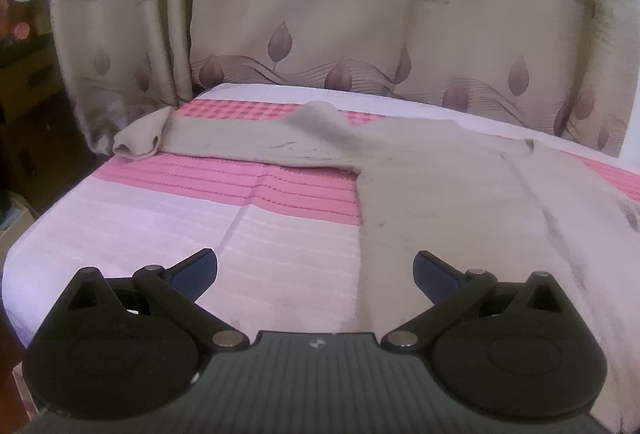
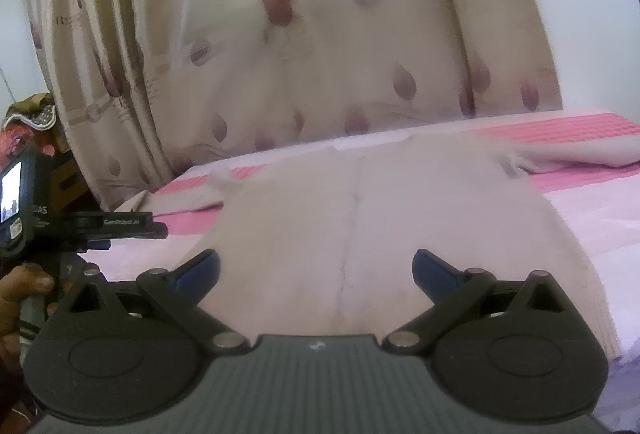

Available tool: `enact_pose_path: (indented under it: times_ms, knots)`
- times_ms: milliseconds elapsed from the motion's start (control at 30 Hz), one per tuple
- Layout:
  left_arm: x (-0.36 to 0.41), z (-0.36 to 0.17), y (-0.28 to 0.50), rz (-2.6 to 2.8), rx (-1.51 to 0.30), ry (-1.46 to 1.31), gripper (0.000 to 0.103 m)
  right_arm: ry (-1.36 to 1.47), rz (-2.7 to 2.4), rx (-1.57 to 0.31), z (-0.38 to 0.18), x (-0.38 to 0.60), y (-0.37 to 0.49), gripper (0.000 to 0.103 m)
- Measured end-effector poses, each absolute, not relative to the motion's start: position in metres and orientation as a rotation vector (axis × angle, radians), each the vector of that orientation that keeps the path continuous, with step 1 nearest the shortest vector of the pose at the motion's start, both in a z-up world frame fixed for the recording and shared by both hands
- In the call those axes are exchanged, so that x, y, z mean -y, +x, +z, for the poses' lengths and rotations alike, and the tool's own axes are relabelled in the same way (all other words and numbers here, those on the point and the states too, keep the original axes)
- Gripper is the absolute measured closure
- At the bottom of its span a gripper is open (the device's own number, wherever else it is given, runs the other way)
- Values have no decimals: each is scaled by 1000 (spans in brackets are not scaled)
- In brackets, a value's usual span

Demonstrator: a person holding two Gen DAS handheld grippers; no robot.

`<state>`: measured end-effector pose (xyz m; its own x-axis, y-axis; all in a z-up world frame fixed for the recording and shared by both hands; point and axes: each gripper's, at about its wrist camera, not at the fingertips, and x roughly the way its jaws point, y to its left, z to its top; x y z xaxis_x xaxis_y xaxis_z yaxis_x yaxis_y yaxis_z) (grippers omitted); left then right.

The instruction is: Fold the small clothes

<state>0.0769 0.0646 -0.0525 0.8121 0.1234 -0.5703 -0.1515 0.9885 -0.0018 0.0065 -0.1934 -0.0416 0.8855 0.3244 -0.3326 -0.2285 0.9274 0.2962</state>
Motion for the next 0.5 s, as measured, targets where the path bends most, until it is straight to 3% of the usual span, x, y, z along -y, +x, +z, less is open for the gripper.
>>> enact_pose_path:
  times_ms: [500]
  knots:
    - [-78, -61, 85, 166, -627, -72, 0, 92, 145, -556, -47, 170, 45, 0]
